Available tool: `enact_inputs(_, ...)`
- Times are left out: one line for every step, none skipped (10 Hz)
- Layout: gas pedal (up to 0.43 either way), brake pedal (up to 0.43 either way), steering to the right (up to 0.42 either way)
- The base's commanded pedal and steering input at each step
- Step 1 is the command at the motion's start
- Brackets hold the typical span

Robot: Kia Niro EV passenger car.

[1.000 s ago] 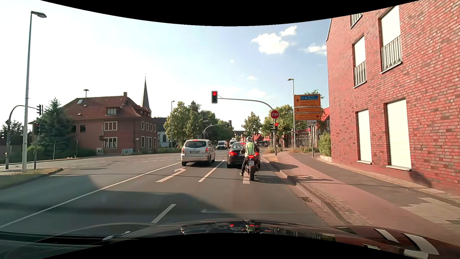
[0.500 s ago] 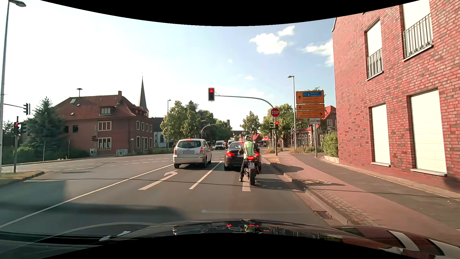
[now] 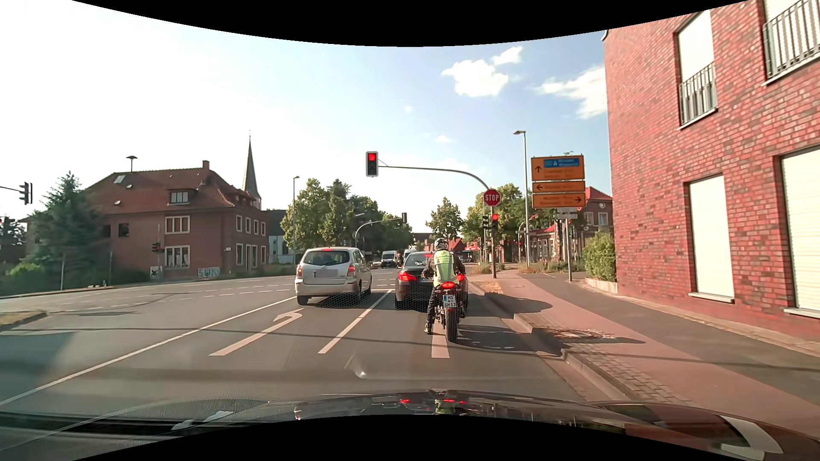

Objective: Follow the waypoints while adhering to traffic rules and regulations

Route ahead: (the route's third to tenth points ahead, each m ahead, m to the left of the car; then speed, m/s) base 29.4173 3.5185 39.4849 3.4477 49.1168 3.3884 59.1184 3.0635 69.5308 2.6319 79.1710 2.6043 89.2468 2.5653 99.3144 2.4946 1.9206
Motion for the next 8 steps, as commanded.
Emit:
enact_inputs(0.0,0.195,0.016)
enact_inputs(0.0,0.195,0.016)
enact_inputs(0.0,0.195,0.016)
enact_inputs(0.0,0.195,0.016)
enact_inputs(0.0,0.195,0.016)
enact_inputs(0.0,0.195,0.016)
enact_inputs(0.0,0.201,0.016)
enact_inputs(0.0,0.195,0.016)
